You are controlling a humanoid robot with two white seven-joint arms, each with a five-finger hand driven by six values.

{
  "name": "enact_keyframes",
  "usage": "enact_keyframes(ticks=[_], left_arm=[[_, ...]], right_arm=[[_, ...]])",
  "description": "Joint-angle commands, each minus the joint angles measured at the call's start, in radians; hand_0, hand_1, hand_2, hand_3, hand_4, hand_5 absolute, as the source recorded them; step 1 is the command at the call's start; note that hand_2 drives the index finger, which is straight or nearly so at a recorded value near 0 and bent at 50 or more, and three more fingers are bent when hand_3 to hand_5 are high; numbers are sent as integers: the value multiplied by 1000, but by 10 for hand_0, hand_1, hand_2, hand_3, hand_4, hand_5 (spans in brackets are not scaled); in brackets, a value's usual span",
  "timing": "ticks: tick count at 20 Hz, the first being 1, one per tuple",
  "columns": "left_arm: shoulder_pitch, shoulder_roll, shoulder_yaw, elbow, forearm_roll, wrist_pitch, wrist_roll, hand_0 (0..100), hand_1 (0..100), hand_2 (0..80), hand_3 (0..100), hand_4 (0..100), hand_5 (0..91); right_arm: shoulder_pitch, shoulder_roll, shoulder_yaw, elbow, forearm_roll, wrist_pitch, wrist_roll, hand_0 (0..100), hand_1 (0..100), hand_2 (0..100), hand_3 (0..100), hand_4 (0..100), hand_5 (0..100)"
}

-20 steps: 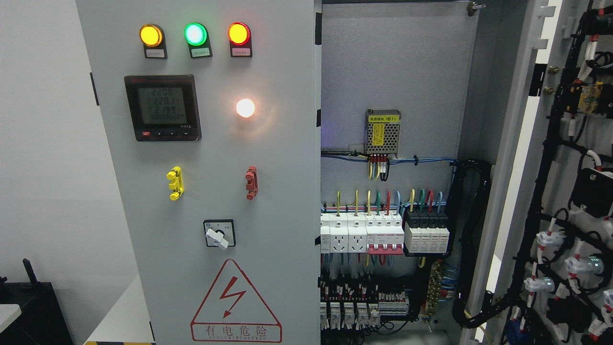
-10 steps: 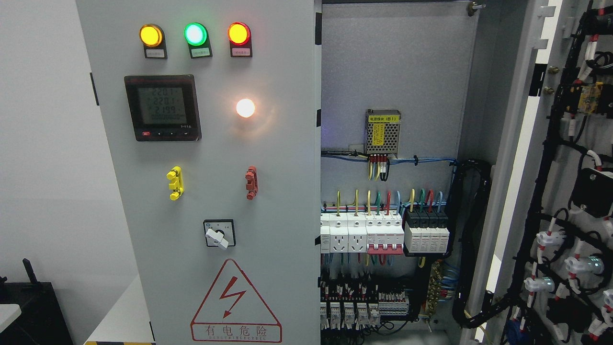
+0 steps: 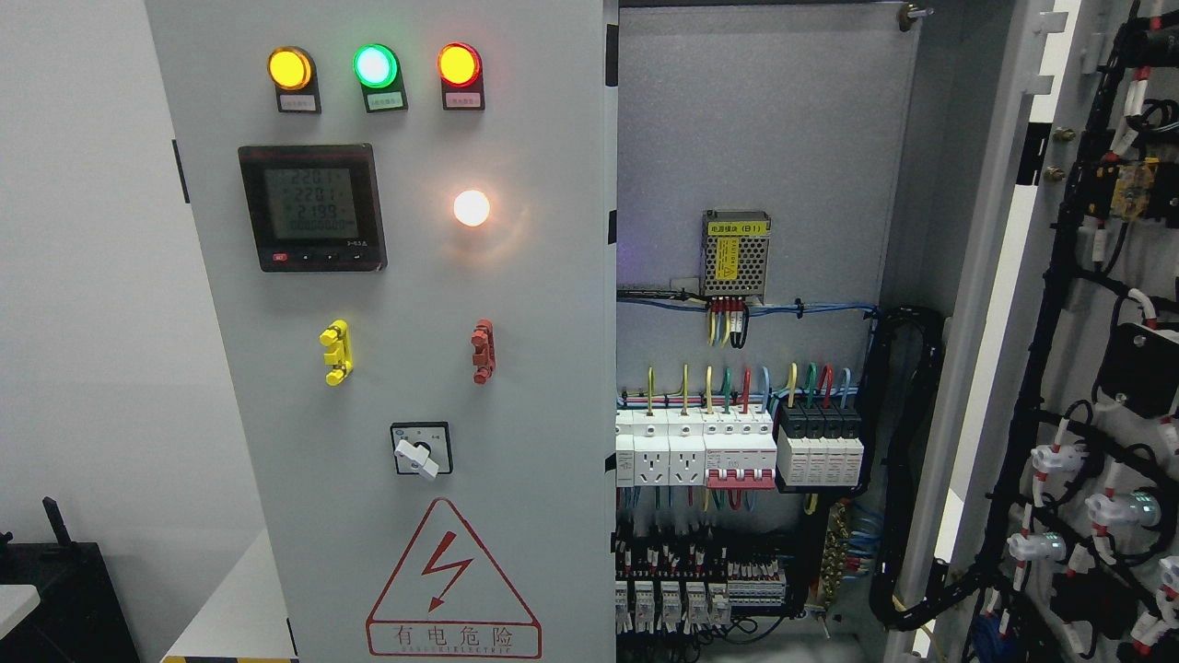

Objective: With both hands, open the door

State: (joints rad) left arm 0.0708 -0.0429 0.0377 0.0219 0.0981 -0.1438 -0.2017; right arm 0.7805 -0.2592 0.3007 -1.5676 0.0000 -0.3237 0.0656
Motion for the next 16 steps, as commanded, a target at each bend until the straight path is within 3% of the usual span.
enact_keyframes(ticks=[1,7,16], left_arm=[[0,-2,2,-22,0,7,-2,0,0,0,0,32,0],[0,-2,2,-22,0,7,-2,0,0,0,0,33,0],[0,-2,2,-22,0,7,-2,0,0,0,0,32,0]], right_arm=[[-78,-78,77,-100,-29,-26,2,0,0,0,0,0,0],[-200,-69,78,-100,-32,-26,2,0,0,0,0,0,0],[-279,-64,80,-181,-104,-69,3,0,0,0,0,0,0]])
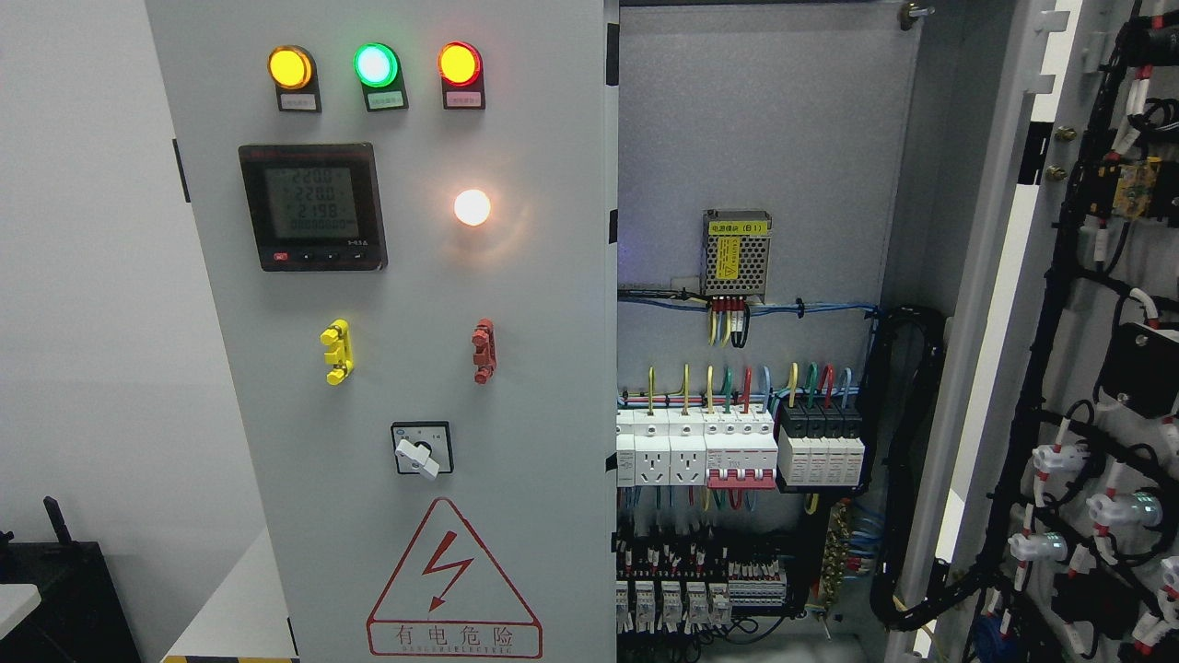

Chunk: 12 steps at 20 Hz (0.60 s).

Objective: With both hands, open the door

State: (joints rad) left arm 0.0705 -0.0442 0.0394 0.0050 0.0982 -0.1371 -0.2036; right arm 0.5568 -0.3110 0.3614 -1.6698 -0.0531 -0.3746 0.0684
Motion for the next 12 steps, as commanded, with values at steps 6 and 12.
enact_keyframes(ticks=[6,12], left_arm=[[0,0,1,-5,0,1,0,0,0,0,0,32,0],[0,0,1,-5,0,1,0,0,0,0,0,32,0]], right_arm=[[-80,-8,21,-134,-56,-89,1,0,0,0,0,0,0],[-188,26,11,-93,-62,-78,1,0,0,0,0,0,0]])
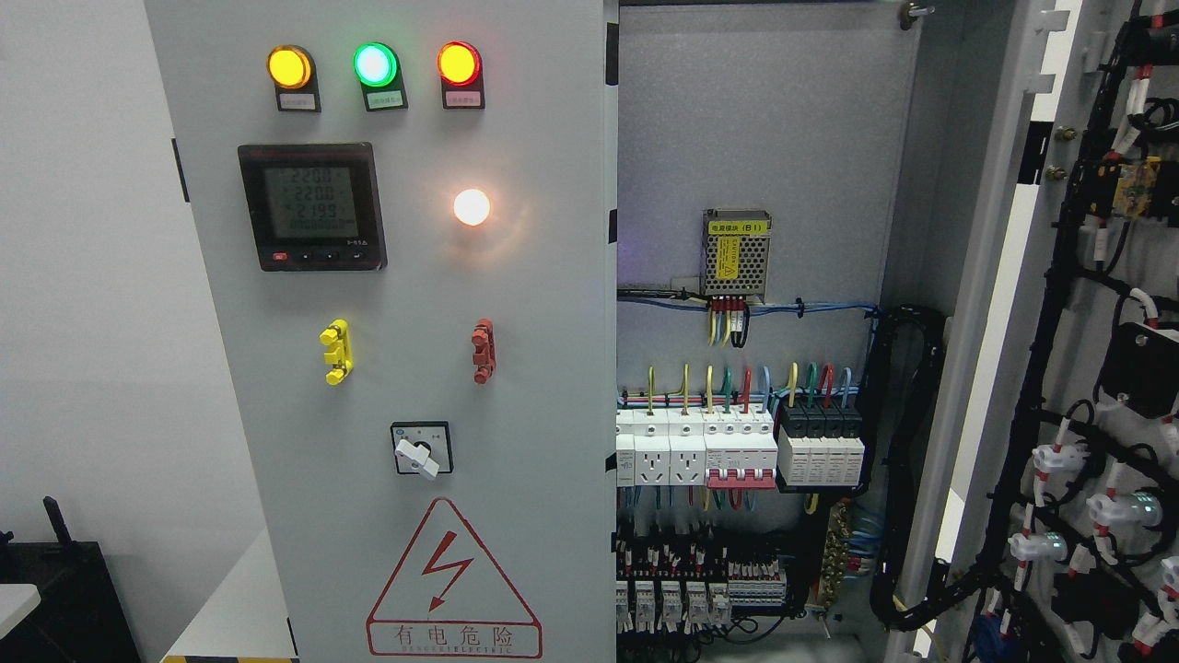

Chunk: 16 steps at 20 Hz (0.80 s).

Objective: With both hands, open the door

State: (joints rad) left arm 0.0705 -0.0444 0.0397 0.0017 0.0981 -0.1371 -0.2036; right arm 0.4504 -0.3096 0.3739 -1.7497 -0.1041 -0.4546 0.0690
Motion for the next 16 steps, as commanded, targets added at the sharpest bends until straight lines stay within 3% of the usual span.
enact_keyframes(ticks=[1,9,14,16], left_arm=[[0,0,0,-2,0,-1,0,0,0,0,0,32,0],[0,0,0,-2,0,1,0,0,0,0,0,33,0],[0,0,0,-2,0,1,0,0,0,0,0,33,0],[0,-2,0,-2,0,1,0,0,0,0,0,33,0]], right_arm=[[-108,36,-7,-1,-22,5,0,0,0,0,0,0,0],[-205,79,-20,23,-105,45,-1,0,0,0,0,0,0],[-257,136,-33,21,-106,123,-2,0,0,0,0,0,0],[-289,159,-46,22,-106,183,-3,0,0,0,0,0,0]])
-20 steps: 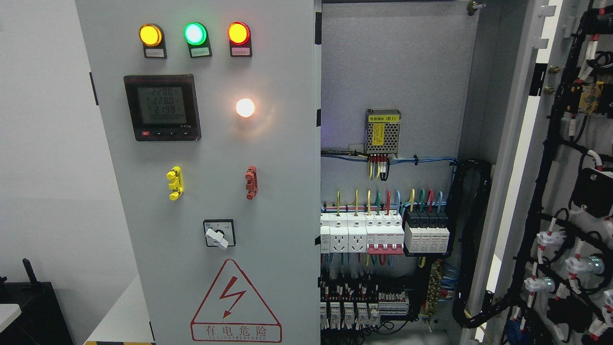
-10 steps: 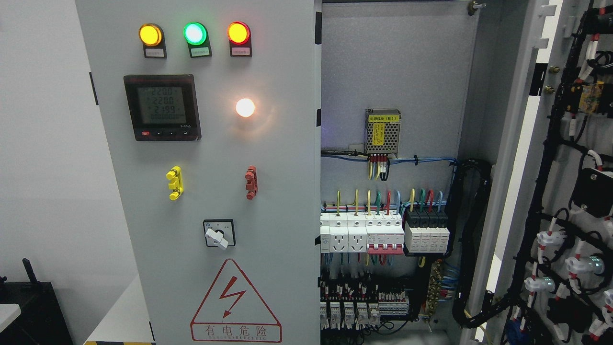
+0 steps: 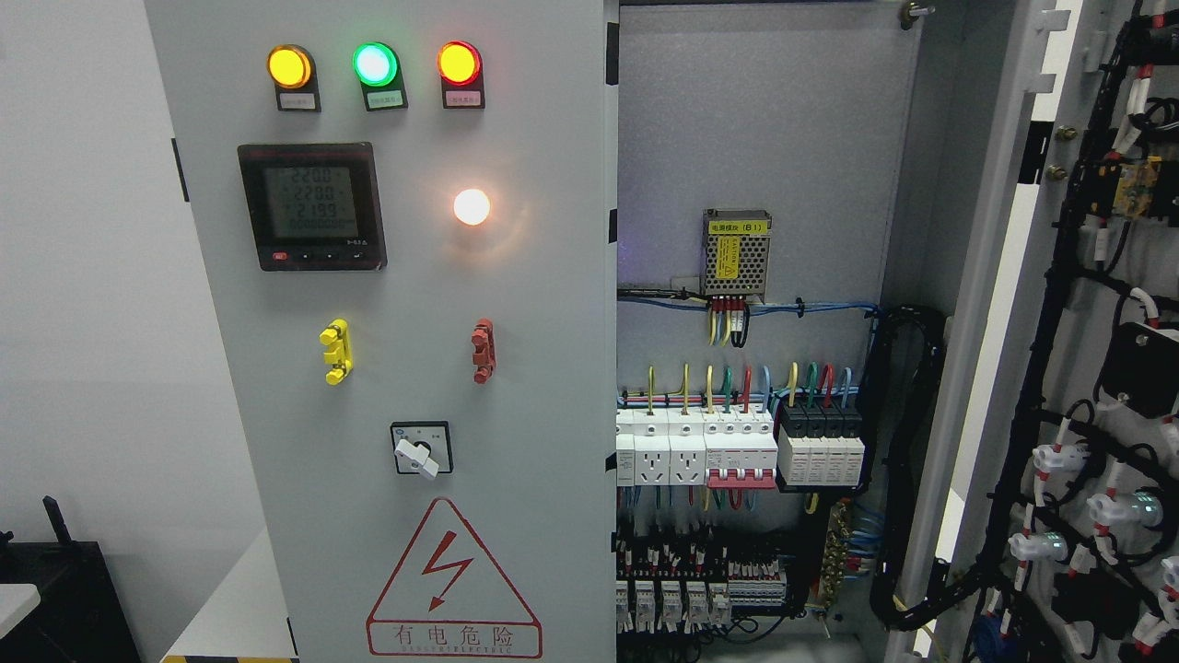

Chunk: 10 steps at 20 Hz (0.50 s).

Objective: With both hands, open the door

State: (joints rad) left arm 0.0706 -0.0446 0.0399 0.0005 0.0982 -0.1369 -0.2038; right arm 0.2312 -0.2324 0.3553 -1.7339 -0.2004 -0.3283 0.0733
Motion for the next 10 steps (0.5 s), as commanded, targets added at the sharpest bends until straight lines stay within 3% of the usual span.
enact_keyframes(ticks=[1,10], left_arm=[[0,0,0,0,0,0,0,0,0,0,0,33,0],[0,0,0,0,0,0,0,0,0,0,0,33,0]], right_arm=[[-87,96,-36,7,-10,83,-7,0,0,0,0,0,0],[-177,146,-33,-1,-11,98,-7,0,0,0,0,0,0]])
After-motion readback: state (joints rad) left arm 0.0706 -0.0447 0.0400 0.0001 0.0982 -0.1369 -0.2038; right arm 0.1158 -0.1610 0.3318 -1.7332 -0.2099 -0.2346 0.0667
